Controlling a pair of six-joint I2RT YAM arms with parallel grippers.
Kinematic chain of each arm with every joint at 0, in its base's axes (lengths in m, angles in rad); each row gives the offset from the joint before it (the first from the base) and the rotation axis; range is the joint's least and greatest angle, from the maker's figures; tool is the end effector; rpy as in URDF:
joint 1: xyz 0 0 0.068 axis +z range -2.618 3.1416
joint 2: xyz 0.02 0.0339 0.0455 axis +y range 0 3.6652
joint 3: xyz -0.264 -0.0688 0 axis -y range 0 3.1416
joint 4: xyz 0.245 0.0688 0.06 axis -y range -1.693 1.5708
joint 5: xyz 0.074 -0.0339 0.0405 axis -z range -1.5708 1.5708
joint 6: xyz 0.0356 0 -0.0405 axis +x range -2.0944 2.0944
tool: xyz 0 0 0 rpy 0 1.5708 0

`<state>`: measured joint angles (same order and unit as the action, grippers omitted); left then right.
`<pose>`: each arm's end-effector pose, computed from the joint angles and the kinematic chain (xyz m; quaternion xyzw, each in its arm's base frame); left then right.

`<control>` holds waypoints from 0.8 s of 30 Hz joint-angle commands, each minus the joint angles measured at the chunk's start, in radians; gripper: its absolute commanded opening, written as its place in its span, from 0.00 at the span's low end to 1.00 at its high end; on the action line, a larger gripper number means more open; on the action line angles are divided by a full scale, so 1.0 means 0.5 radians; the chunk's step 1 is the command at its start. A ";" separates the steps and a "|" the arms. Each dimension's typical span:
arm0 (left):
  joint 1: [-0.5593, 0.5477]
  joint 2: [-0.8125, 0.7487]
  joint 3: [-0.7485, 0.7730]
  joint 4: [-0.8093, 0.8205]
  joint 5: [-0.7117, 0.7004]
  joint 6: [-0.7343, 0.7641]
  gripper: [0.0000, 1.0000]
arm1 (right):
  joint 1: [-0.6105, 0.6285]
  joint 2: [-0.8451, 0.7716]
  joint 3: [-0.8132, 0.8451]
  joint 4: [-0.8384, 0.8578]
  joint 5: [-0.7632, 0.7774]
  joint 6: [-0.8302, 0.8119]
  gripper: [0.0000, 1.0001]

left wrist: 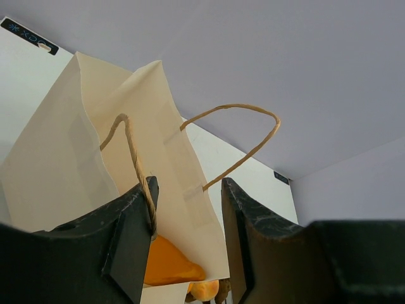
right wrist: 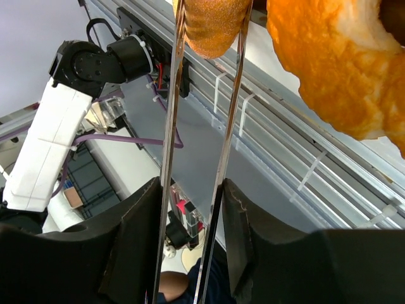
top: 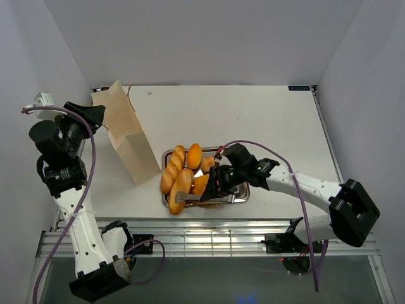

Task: Place the fake bread into the paper bag
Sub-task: Pick up the fake bread from the plate.

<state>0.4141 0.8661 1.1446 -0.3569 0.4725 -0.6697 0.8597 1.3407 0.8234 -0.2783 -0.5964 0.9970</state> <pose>0.1653 0.0549 0.4314 -0.2321 0.6936 -0.2546 0.6327 0.1642 0.2213 0.2276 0.0501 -0.8905 -0.4522 0.0013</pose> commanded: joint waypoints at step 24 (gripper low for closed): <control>-0.006 -0.140 -0.025 -0.032 -0.159 -0.017 0.51 | 0.026 0.113 1.613 -0.621 -0.007 -0.772 0.08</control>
<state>0.4141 0.8234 1.1416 -0.3672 0.4248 -0.6739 0.8654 1.3357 1.4693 -0.5865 -0.5465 0.7483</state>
